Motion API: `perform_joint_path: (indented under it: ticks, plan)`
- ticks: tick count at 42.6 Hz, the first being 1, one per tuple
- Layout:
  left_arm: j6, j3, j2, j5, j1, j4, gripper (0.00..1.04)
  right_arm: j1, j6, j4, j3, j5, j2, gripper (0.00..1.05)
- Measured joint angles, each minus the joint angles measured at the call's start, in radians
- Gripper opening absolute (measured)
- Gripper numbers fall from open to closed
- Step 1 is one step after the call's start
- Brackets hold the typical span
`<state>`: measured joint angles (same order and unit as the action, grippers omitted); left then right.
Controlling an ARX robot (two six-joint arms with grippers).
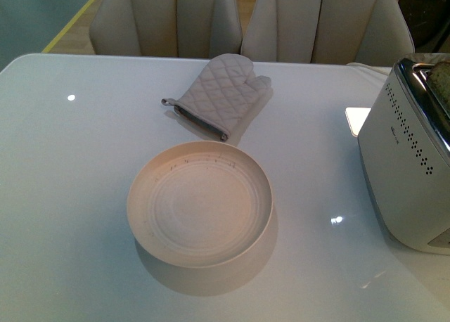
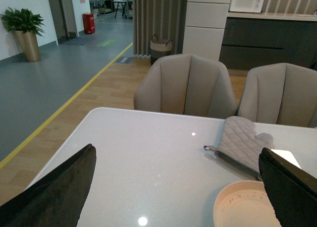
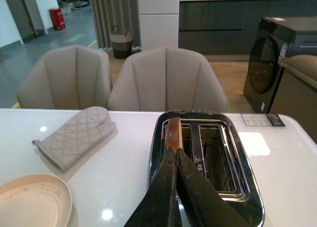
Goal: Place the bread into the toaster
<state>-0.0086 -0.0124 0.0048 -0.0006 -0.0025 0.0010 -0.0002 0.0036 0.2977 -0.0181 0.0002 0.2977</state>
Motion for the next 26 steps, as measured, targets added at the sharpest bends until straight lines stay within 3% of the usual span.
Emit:
perform_joint_path:
  ticks: [15,19,26]
  plan:
    - [0.0,0.0,0.0,0.0,0.0,0.0,0.98,0.0,0.0,-0.118,0.0,0.0,-0.118,0.02]
    - [0.0,0.0,0.0,0.0,0.0,0.0,0.98,0.0,0.0,-0.28,0.0,0.002,-0.25,0.02]
    - [0.0,0.0,0.0,0.0,0.0,0.0,0.98,0.0,0.0,-0.295,0.0,0.001,-0.29,0.02]
